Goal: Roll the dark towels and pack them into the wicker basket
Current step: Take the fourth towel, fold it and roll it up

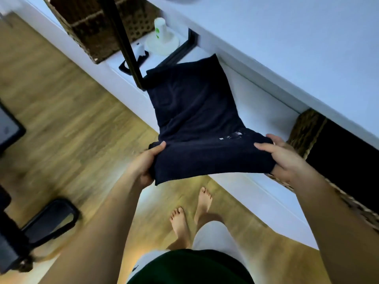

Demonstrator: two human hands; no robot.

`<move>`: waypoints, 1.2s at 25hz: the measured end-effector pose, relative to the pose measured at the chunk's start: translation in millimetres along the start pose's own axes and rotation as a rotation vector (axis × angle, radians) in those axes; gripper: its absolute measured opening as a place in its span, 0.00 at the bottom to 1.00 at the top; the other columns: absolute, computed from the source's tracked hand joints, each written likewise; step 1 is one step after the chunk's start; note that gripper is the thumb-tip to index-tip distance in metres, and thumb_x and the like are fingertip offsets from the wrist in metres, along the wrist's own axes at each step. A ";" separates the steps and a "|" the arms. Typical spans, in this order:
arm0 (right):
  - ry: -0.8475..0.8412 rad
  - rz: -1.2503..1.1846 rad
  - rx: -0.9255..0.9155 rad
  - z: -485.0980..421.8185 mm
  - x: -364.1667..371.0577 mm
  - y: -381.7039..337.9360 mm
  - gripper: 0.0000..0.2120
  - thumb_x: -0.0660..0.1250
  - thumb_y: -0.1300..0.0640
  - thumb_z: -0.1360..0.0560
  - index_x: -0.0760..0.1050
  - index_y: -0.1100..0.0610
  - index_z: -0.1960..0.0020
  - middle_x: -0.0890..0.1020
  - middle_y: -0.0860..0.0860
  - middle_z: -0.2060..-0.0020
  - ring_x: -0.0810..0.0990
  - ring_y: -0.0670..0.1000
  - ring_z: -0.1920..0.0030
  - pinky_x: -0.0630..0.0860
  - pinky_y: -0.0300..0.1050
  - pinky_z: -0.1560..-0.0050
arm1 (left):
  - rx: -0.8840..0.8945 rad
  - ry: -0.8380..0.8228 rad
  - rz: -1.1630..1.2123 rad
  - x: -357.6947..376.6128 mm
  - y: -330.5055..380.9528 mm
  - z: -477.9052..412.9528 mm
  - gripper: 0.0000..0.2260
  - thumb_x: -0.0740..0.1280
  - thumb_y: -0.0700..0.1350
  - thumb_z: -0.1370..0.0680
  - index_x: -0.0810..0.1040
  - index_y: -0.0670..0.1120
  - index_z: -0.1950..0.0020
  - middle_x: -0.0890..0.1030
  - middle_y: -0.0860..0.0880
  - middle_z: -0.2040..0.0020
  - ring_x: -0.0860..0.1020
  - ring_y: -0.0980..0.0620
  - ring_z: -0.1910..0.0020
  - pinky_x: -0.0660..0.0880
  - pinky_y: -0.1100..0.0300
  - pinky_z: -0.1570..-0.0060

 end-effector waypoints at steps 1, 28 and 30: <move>0.011 -0.015 -0.044 17.2 6.9 -12.4 0.31 0.70 0.65 0.24 0.65 0.45 0.27 0.80 0.50 0.45 0.83 0.55 0.47 0.80 0.50 0.52 | 0.076 0.033 0.001 -2.9 17.2 16.1 0.15 0.71 0.47 0.22 0.77 0.45 0.37 0.85 0.45 0.45 0.85 0.51 0.54 0.80 0.52 0.53; 0.146 0.020 -1.126 426.0 -76.5 -247.4 0.07 0.67 0.69 0.25 0.80 0.60 0.51 0.87 0.57 0.57 0.88 0.52 0.57 0.84 0.53 0.48 | 1.133 -0.074 -0.067 151.8 158.0 422.0 0.06 0.70 0.47 0.21 0.79 0.45 0.49 0.85 0.49 0.63 0.86 0.50 0.60 0.80 0.57 0.52; 0.099 -0.027 -1.078 434.4 -85.5 -245.1 0.07 0.68 0.69 0.25 0.79 0.61 0.50 0.87 0.57 0.56 0.88 0.52 0.57 0.84 0.52 0.47 | 1.135 -0.069 -0.062 170.4 161.5 424.8 0.05 0.69 0.46 0.21 0.79 0.45 0.48 0.86 0.48 0.59 0.86 0.52 0.61 0.78 0.59 0.55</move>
Point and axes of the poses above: each hand's wrist, its own z-axis away from the middle knuckle, its own x-axis out of the palm, y = z × x, the point moved 7 cm from there along -z, towards the middle knuckle
